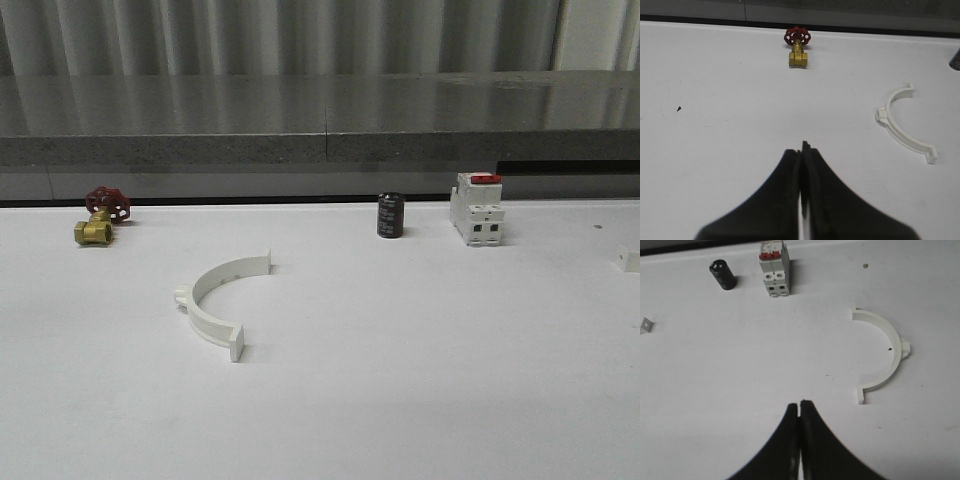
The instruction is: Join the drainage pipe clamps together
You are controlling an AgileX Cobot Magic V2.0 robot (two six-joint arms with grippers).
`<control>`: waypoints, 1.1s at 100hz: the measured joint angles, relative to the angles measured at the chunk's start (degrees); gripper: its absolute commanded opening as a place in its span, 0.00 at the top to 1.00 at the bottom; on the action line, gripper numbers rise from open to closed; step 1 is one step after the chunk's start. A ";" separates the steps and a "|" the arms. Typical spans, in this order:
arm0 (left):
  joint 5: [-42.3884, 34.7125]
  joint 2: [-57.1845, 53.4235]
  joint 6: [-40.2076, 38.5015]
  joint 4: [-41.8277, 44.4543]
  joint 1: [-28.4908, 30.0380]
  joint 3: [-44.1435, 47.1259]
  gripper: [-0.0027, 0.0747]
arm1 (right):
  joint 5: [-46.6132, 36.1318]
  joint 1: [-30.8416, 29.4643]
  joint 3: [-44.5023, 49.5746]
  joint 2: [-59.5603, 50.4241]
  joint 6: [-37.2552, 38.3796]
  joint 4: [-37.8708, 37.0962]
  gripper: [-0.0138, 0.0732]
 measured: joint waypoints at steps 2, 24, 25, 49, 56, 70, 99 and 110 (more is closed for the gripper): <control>0.00 0.00 0.00 0.00 0.00 0.00 0.99 | -0.15 0.00 -0.42 1.37 0.00 0.00 0.92; 0.00 0.00 0.00 0.00 0.00 0.00 0.99 | -2.13 0.00 -1.42 11.33 0.00 0.00 0.63; 0.00 0.00 0.00 0.00 0.00 0.00 0.99 | -2.13 0.00 -1.42 11.72 0.00 0.00 0.60; 0.00 0.00 0.00 0.00 0.00 0.00 0.99 | -2.13 0.00 -1.44 14.27 0.00 0.00 0.17; 0.00 0.00 0.00 0.00 0.00 0.00 0.99 | -2.00 0.00 -2.00 14.48 0.00 0.00 0.18; 0.00 0.00 0.00 0.00 0.00 0.00 0.99 | -0.24 -1.64 -6.00 17.03 0.00 0.23 0.19; 0.00 0.00 0.00 0.00 0.00 0.00 0.99 | 3.50 -13.07 -16.80 31.65 -4.62 0.23 0.19; 0.00 0.00 0.00 0.00 0.00 0.00 0.99 | 3.50 -15.64 -19.35 38.31 -7.48 0.23 0.19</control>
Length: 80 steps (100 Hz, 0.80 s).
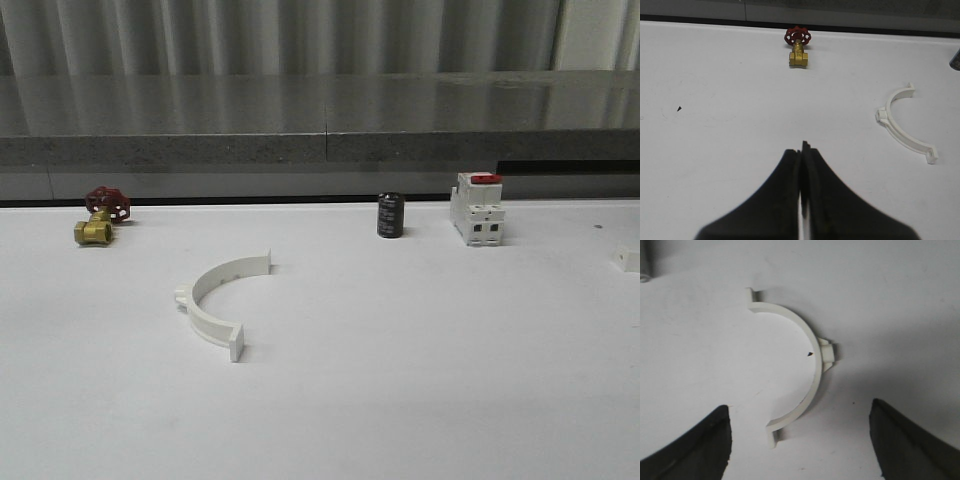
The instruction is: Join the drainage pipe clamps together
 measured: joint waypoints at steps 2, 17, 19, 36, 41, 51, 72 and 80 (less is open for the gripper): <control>0.00 0.00 0.00 0.00 0.00 0.00 0.99 | -0.14 -0.25 -0.27 1.23 -0.70 0.00 0.19; 0.00 0.00 0.00 0.00 0.00 0.00 0.99 | -2.32 -0.92 -2.41 9.13 -4.29 0.00 0.19; 0.00 0.00 0.00 0.00 0.00 0.00 0.99 | -2.40 -0.92 -2.81 10.12 -4.60 0.00 0.19; 0.00 0.00 0.00 0.00 0.00 0.00 0.99 | -3.55 -0.92 -5.30 16.55 -6.93 0.00 0.19; 0.00 0.00 0.00 0.00 0.00 0.00 0.99 | -4.14 -0.92 -5.68 17.92 -8.01 0.00 0.19; 0.00 0.00 0.00 0.00 0.00 0.00 0.99 | -5.04 -0.92 -5.90 19.60 -8.99 0.00 0.19; 0.00 0.00 0.00 0.00 0.00 0.00 0.99 | -6.49 -0.92 -6.03 21.59 -9.09 0.00 0.22; 0.00 0.00 0.00 0.00 0.00 0.00 0.99 | -7.13 -0.92 -6.03 21.59 -9.12 0.00 0.27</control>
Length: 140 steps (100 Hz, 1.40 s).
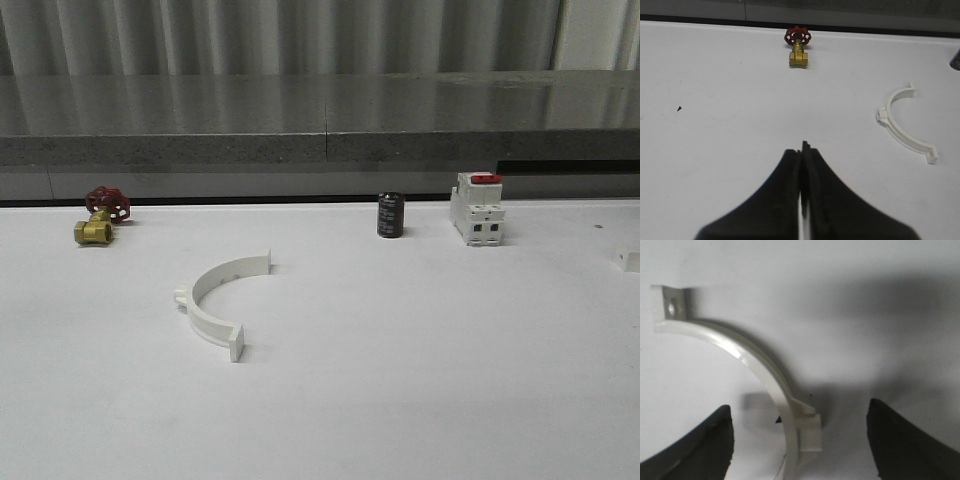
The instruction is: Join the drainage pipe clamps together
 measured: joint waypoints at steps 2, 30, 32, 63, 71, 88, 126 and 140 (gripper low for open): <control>0.00 0.00 0.00 0.00 0.00 0.00 0.99 | -0.13 0.00 0.00 0.00 0.00 0.00 0.28; 0.00 0.00 0.00 0.00 0.00 0.00 0.99 | -0.10 0.00 -0.04 0.00 0.00 0.00 0.35; 0.00 0.00 0.00 0.00 0.00 0.00 0.99 | -0.10 0.00 -0.04 0.00 0.00 0.00 0.35; 0.00 0.00 0.00 0.00 0.00 0.00 0.99 | 1.64 0.00 -0.04 0.00 -0.18 0.00 0.59; 0.00 0.00 0.00 0.00 0.00 0.00 0.99 | 2.03 0.00 -0.04 0.00 -0.18 0.00 0.65; 0.00 0.00 0.00 0.00 0.00 0.00 0.99 | 2.50 0.00 -0.04 0.00 -0.18 0.00 0.70; 0.00 0.00 0.00 0.00 0.00 0.00 0.99 | 2.62 0.00 -0.04 0.00 -0.08 0.00 0.70; 0.00 0.00 0.00 0.00 0.00 0.00 0.99 | 3.56 1.24 -0.99 -0.36 0.97 0.00 0.68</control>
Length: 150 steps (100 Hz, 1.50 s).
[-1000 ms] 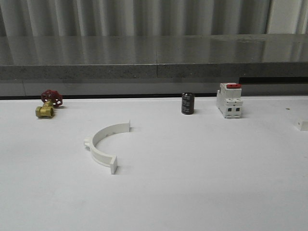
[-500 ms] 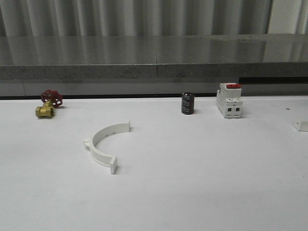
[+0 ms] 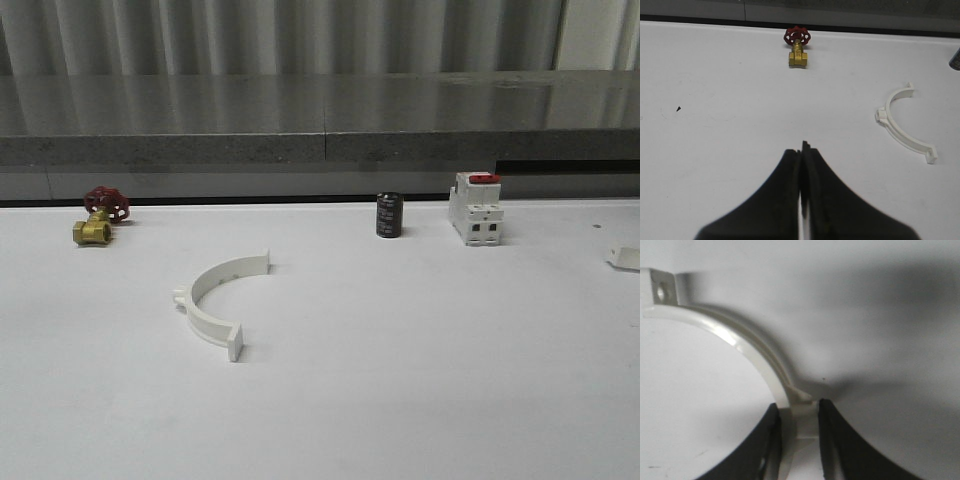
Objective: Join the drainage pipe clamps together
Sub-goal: 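Grasp the other white clamp half by its tab with the right gripper, then carry the clamp half toward the placed half, open side facing it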
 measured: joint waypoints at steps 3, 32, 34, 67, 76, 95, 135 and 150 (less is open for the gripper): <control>0.00 0.00 0.00 0.00 0.00 0.00 0.99 | 0.51 0.54 -0.29 -0.49 0.61 0.00 0.68; 0.00 0.00 0.00 0.00 0.00 0.00 0.99 | 6.51 12.16 -2.19 -7.19 14.32 -3.81 0.68; 0.00 0.00 0.00 0.00 0.00 0.00 0.99 | 6.90 13.47 -2.14 -7.58 15.83 -4.82 0.68; 0.00 0.00 0.00 0.00 0.00 0.00 0.99 | 12.10 34.14 -7.45 -8.53 45.81 -21.48 0.68; 0.00 0.00 0.00 0.00 0.00 0.00 0.99 | 12.84 37.60 -9.93 -7.11 49.55 -21.74 0.68; 0.00 0.00 0.00 0.00 0.00 0.00 0.99 | 14.98 42.42 -15.90 -1.00 53.46 -21.76 0.68; 0.00 0.00 0.00 0.00 0.00 0.00 0.99 | 15.87 49.09 -25.96 10.70 57.40 -21.64 0.68; 0.00 0.00 0.00 0.00 0.00 0.00 0.99 | 16.03 50.36 -27.01 11.97 59.13 -21.41 0.68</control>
